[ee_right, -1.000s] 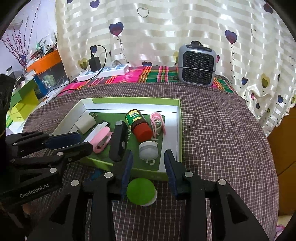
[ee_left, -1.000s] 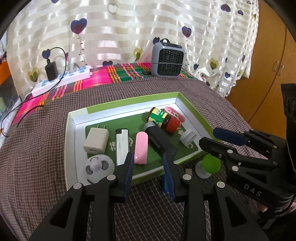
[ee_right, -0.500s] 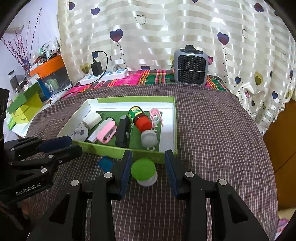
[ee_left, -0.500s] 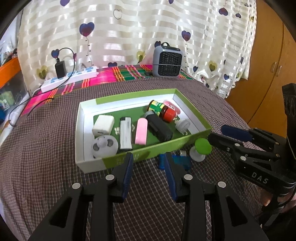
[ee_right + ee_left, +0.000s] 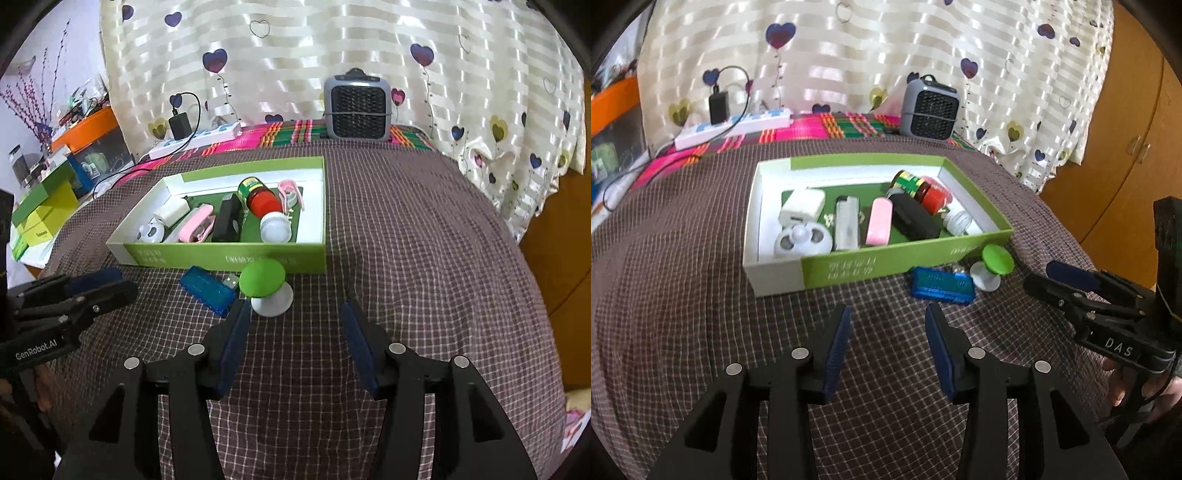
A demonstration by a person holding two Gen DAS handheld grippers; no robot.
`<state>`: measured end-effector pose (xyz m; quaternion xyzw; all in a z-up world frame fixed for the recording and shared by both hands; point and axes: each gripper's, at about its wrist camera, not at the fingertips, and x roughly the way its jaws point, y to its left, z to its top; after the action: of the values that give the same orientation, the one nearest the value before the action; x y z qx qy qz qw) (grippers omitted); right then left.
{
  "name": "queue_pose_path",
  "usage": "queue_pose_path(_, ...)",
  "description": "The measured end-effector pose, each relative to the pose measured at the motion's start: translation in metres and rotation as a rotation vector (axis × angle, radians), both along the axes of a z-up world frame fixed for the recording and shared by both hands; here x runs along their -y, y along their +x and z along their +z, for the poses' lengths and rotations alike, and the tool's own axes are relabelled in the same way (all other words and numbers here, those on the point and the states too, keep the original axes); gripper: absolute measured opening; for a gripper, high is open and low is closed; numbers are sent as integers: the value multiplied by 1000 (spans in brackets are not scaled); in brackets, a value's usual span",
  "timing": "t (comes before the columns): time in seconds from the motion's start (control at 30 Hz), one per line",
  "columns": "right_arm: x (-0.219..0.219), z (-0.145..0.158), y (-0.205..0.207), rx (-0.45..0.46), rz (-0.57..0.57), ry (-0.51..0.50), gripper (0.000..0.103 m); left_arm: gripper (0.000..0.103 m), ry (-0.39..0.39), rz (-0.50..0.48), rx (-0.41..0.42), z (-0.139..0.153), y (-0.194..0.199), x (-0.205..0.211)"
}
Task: Organize rigid objects
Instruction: 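Grasp the green-capped white jar with the right gripper while the left gripper approaches the blue USB drive, then grasp the blue USB drive with the left gripper while the right gripper holds the green-capped jar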
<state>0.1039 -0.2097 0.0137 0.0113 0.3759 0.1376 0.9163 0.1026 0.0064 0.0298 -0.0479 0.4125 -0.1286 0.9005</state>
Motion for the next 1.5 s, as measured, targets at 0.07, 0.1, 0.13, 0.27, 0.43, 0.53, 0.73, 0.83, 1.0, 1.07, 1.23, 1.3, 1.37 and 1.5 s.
queue_pose_path(0.07, -2, -2, 2, -7, 10, 14, 53, 42, -10, 7, -9, -3, -1, -3)
queue_pose_path(0.1, -4, -2, 4, -7, 13, 22, 53, 42, -13, 8, -10, -4, -1, -4)
queue_pose_path(0.13, -5, -2, 5, -7, 16, 29, 53, 42, -17, 8, -10, -4, -1, -5)
queue_pose_path(0.27, -15, -4, 13, -9, 29, 38, 53, 42, -25, 2, -17, -6, 0, -7)
queue_pose_path(0.43, -28, -8, 21, -6, 31, -11, 53, 42, -30, -3, -29, -9, 1, -7)
queue_pose_path(0.53, -32, -10, 27, -17, 36, -12, 53, 42, -36, -7, -35, -11, 3, -7)
queue_pose_path(0.73, -36, -11, 35, -26, 33, -26, 53, 42, -34, -24, -58, -15, 8, -3)
queue_pose_path(0.83, -36, -12, 35, -19, 32, -40, 53, 42, -31, -37, -65, -16, 11, 0)
queue_pose_path(1.0, -35, -11, 34, -2, 39, -51, 35, 42, -32, -63, -79, -19, 17, 7)
queue_pose_path(1.07, -35, -10, 33, 3, 40, -61, 35, 42, -36, -69, -88, -20, 21, 9)
queue_pose_path(1.23, -32, -8, 29, 16, 45, -66, 35, 42, -16, -99, -88, -20, 29, 20)
queue_pose_path(1.3, -29, -6, 27, 25, 42, -62, 35, 42, -27, -118, -98, -21, 33, 23)
queue_pose_path(1.37, -26, -4, 24, 35, 38, -59, 35, 42, -29, -115, -93, -19, 38, 26)
queue_pose_path(1.5, -17, 1, 18, 52, 29, -54, 35, 42, -57, -128, -95, -18, 49, 30)
